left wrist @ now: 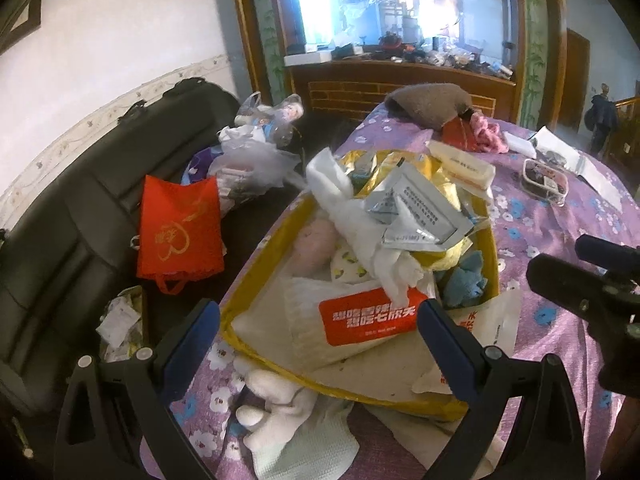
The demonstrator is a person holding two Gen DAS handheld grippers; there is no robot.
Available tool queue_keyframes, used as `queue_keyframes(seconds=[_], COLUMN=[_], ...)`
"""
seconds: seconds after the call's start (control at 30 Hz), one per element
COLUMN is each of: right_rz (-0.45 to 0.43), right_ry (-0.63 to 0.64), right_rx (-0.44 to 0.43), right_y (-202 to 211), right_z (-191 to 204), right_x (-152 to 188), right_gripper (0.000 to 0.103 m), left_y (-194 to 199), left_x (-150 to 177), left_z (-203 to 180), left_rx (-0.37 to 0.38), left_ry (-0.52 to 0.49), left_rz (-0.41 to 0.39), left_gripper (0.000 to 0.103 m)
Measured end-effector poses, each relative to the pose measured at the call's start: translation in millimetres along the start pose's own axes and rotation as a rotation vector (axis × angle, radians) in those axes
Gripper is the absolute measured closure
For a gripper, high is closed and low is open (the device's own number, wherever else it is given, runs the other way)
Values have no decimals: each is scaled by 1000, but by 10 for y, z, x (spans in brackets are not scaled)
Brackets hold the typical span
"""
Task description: Organize soft objects
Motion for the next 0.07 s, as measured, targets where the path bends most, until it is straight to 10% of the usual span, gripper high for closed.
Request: queue_keyframes(seconds=[0.07], right_rz=[1], right_ry=[2], right_rx=[4], right_y=[-10], right_z=[7], right_x=[4], right_gripper=[13], left_y=[18], left_x=[-25], left_z=[-4], left_rx=[-14], left_ry=[-21], left_rz=[-16], left_gripper=[4])
Point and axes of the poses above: each gripper's, at about its wrist camera, not at the fingertips, and y roughly against the way its jaws point, z to its left, x to its underside, the point moved 9 cm from there along -y, roughly the way its jaws point, and after that the axes turned 9 degrees about -y, right-handed, at the moved point
